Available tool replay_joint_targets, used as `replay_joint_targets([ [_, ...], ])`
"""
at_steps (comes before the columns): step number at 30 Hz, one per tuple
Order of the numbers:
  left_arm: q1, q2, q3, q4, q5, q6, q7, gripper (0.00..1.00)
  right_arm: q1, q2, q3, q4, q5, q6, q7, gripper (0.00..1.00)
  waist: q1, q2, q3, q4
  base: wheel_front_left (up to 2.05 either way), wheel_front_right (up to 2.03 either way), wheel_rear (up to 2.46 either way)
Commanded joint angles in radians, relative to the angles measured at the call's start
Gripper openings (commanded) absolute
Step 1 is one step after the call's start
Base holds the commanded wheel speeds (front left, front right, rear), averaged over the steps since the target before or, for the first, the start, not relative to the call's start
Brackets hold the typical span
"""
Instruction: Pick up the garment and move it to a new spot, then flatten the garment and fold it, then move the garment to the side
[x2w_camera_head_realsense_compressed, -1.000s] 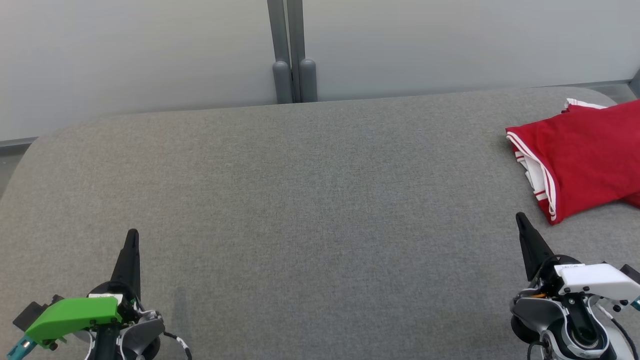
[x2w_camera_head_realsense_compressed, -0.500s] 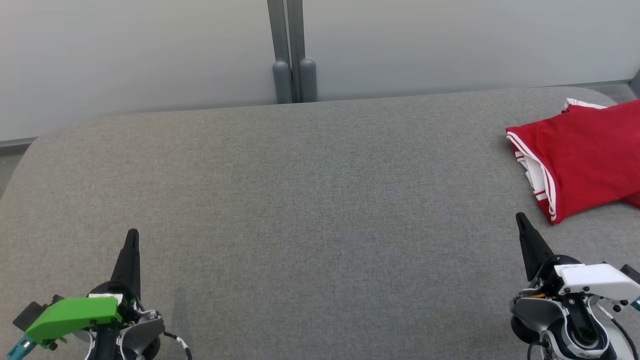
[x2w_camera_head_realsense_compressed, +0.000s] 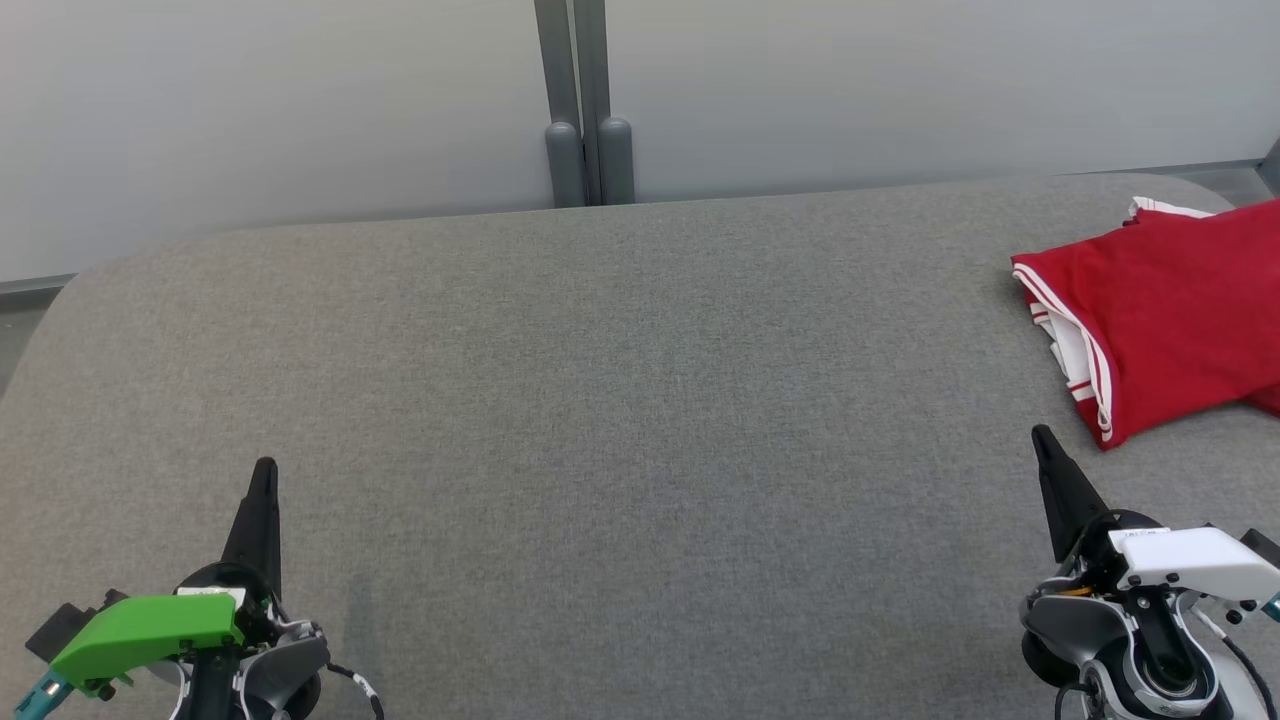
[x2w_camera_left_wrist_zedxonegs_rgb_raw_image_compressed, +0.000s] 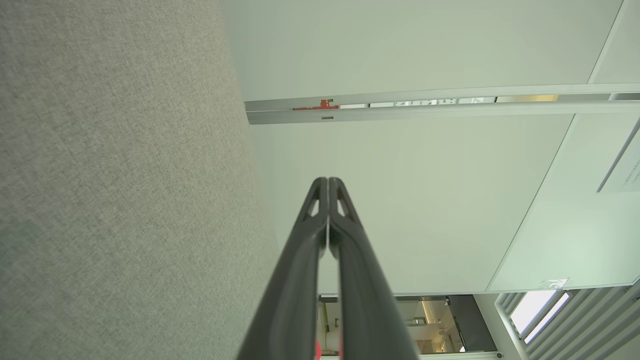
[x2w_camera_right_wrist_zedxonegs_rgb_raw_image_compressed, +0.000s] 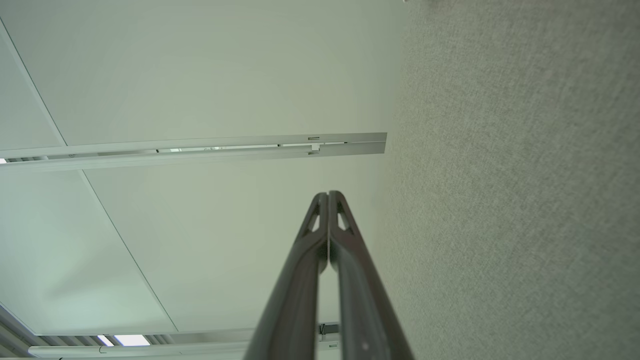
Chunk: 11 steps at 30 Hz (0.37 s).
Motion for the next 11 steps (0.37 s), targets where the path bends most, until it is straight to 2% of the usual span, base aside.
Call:
replay_joint_targets([
  [1, -0.010, 0.001, 0.002, -0.002, 0.000, -0.005, 0.004, 0.00, 0.008, -0.001, -0.002, -0.005, 0.006, 0.000, 0.004, 0.00, 0.0000, -0.0001, 0.000, 0.000, 0.00, 0.00, 0.00],
  [11, -0.010, 0.000, 0.002, -0.002, 0.000, -0.005, 0.004, 0.00, 0.008, -0.001, -0.002, -0.005, 0.006, 0.000, 0.004, 0.00, 0.0000, -0.0001, 0.000, 0.000, 0.00, 0.00, 0.00],
])
